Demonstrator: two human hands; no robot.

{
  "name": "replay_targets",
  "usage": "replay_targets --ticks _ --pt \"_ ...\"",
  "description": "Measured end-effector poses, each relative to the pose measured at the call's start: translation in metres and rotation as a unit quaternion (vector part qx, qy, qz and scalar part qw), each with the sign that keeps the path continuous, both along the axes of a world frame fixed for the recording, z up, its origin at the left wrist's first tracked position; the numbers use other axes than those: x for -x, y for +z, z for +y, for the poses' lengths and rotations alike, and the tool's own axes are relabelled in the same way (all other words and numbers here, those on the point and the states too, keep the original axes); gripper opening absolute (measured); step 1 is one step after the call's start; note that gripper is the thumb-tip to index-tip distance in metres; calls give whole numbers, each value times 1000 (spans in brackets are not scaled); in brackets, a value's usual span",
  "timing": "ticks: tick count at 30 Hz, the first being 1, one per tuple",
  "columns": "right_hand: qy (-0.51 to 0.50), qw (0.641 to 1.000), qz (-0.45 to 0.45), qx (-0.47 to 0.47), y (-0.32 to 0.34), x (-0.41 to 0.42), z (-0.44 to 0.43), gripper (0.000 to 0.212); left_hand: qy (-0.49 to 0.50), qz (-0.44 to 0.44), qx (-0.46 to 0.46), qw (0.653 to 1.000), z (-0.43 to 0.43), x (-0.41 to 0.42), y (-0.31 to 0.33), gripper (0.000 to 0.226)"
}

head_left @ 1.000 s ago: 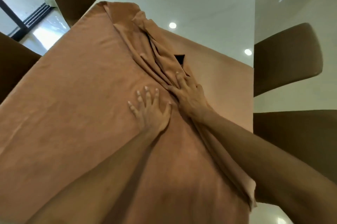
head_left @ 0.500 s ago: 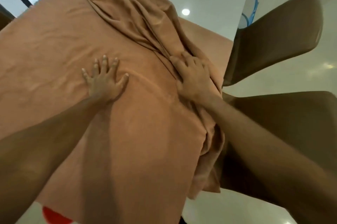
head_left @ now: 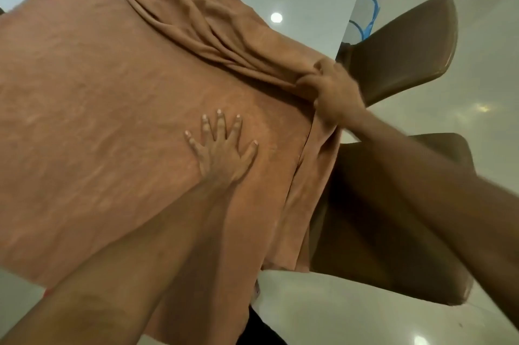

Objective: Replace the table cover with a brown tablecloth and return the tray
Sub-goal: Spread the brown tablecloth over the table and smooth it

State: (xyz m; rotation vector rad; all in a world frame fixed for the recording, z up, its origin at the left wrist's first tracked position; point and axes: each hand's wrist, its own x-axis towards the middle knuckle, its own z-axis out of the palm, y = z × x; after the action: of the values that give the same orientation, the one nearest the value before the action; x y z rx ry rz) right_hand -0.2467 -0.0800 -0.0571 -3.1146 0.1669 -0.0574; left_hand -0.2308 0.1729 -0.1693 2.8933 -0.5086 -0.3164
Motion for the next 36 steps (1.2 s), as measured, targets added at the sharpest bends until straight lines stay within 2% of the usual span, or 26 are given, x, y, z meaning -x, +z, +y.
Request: replay_targets --ticks 3,6,7,9,10,12,15,17,20,23,27,30,33,36 --pt "0 995 -65 73 52 -43 -39 38 -1 1 -9 1000 1 -3 1 79" --pt "-20 987 -115 113 72 -79 -62 35 -5 7 -12 1000 1 -2 0 80" --pt "-41 988 -104 110 72 -88 -64 41 -3 4 -13 1000 1 -2 0 80" --pt "-82 995 -20 59 64 -98 -64 64 4 -2 -20 1000 0 -3 -1 80" --pt "-77 997 18 18 56 -100 -60 73 6 -2 -22 1000 -1 -2 -1 80" --pt "-7 997 47 -57 28 -97 -51 81 7 -7 -26 1000 -3 -1 -1 79" --pt "119 964 235 -40 -16 -73 -37 69 24 -21 -32 999 -4 3 1 75" --pt "139 945 293 -47 -28 -39 -38 63 22 -25 -46 998 -9 5 2 73" --pt "191 944 245 -108 -35 2 -62 56 56 -27 -77 995 -16 10 4 70" --pt "227 928 264 -131 -29 31 -98 46 114 19 -101 988 -38 10 17 61" --pt "232 923 269 -149 -15 56 -155 39 194 29 -21 980 -105 37 39 38" --pt "247 920 266 -147 1 64 -194 37 193 42 -2 980 -147 73 40 22" --pt "263 917 275 -120 14 63 -232 35 188 14 23 982 -180 86 38 19" --pt "239 920 276 -141 10 56 -251 42 190 -28 41 981 -201 82 34 20"
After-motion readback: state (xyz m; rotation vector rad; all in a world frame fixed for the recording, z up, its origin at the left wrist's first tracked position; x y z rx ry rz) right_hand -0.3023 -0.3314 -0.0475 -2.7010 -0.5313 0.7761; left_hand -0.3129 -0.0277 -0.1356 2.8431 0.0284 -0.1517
